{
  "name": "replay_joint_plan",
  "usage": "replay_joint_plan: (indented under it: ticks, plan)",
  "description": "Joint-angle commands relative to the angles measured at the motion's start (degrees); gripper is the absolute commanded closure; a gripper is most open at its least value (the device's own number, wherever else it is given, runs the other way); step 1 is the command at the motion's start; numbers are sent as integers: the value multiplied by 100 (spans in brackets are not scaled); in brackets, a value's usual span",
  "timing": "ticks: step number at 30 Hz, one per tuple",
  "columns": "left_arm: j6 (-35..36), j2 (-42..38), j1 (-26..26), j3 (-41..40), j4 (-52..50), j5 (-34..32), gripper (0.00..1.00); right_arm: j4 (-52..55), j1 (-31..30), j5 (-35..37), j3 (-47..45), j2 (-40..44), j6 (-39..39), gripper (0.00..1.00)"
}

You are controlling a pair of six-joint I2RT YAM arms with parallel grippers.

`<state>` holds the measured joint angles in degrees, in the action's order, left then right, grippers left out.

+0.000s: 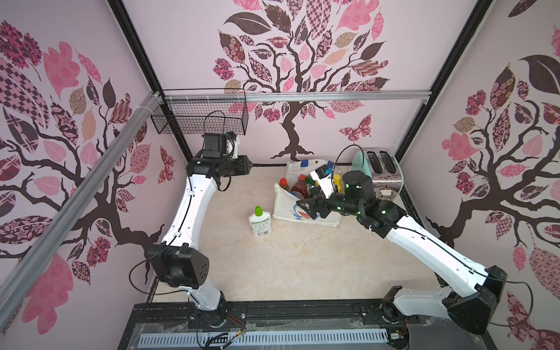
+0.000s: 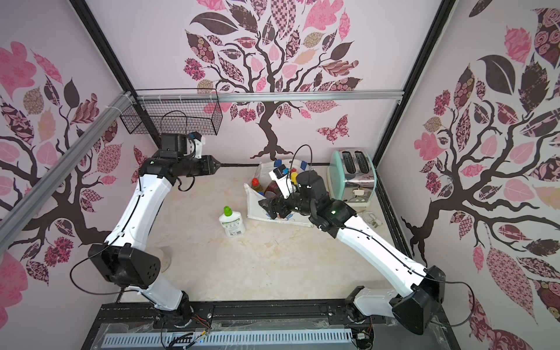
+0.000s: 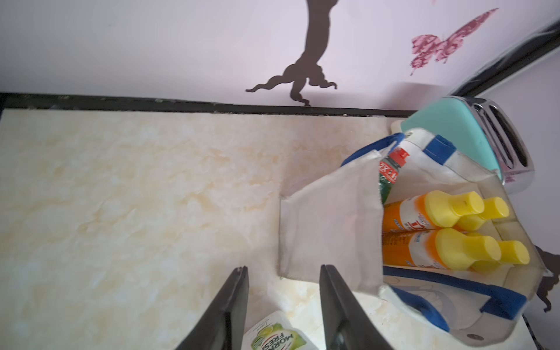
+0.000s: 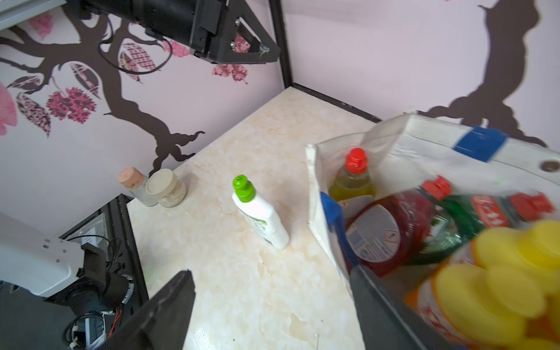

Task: Pack dish soap into the shopping bag
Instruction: Pick up the bottle of dish soap at the center of the board.

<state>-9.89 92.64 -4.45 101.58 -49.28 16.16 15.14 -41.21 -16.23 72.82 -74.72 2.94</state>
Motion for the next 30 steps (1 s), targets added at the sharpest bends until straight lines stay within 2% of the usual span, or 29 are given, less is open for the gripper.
replay_joint_plan:
  ticks: [1, 6, 10, 14, 15, 30]
  plan:
    - [-79, -391, 172, -649, 271, 264, 54, -499, -298, -21, 176, -406, -84, 14]
    - [99, -943, 326, -1309, 395, 253, 48, -763, -560, 107, 363, -1042, -127, 14]
    - [146, -1150, 397, -1402, 259, -151, 37, -978, -599, 65, 462, -1351, -72, 13]
    - [-43, -1352, 414, -1421, 281, -177, 16, -1013, -641, 25, 696, -1700, -124, 12]
    - [-78, -1388, 425, -1445, 303, -139, 3, -971, -657, 17, 783, -1803, -156, 12]
    - [-282, -1859, 533, -2001, 399, -296, 3, -1016, -1001, 195, 1677, -3074, -584, 12]
